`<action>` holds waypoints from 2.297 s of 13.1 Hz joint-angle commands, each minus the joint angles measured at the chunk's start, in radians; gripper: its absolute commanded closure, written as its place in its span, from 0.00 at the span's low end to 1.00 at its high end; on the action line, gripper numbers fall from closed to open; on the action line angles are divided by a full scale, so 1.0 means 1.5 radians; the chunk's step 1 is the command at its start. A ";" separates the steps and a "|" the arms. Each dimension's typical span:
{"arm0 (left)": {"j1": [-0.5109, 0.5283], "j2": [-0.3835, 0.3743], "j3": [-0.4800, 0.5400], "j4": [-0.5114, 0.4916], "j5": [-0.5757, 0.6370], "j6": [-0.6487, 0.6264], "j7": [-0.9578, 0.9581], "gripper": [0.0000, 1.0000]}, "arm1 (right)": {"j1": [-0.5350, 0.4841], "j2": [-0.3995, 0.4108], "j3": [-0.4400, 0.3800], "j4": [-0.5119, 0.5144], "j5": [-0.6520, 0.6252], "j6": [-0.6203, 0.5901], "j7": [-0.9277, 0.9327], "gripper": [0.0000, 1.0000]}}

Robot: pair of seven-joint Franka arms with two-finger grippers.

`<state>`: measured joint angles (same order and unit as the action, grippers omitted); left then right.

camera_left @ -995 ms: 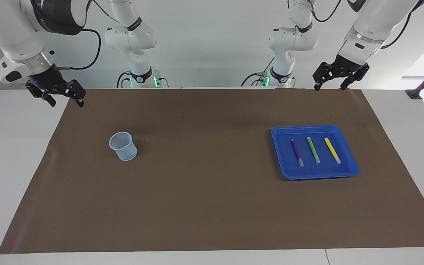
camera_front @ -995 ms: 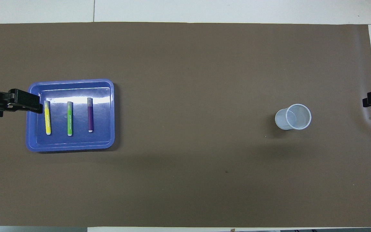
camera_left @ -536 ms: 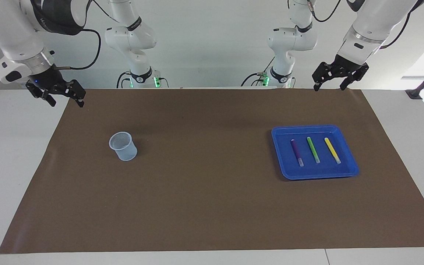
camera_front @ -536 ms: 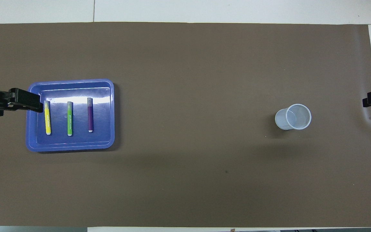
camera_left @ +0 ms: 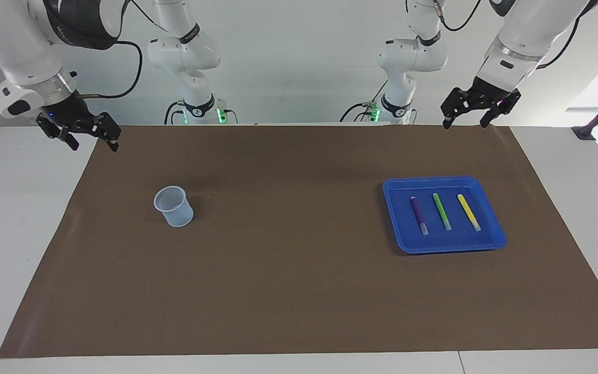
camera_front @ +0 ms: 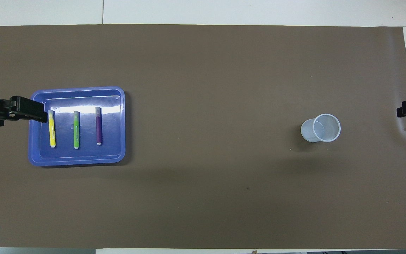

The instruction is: Transfer and insert pens with both arms

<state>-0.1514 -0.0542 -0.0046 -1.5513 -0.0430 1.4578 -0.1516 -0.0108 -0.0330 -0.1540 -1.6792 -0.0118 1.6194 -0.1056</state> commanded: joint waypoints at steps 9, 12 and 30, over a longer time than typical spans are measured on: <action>0.085 -0.011 0.008 -0.242 -0.003 0.216 0.124 0.00 | -0.003 -0.012 0.000 -0.010 0.012 -0.001 -0.008 0.00; 0.141 0.048 0.008 -0.295 -0.003 0.326 0.215 0.00 | -0.003 -0.012 0.000 -0.010 0.012 -0.001 -0.008 0.00; 0.172 0.204 0.009 -0.336 -0.003 0.547 0.232 0.19 | -0.003 -0.012 0.000 -0.010 0.012 -0.001 -0.008 0.00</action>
<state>0.1003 0.2504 0.0113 -2.0420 -0.0428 2.2482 0.1845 -0.0108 -0.0330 -0.1540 -1.6792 -0.0118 1.6194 -0.1056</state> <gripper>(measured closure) 0.194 0.000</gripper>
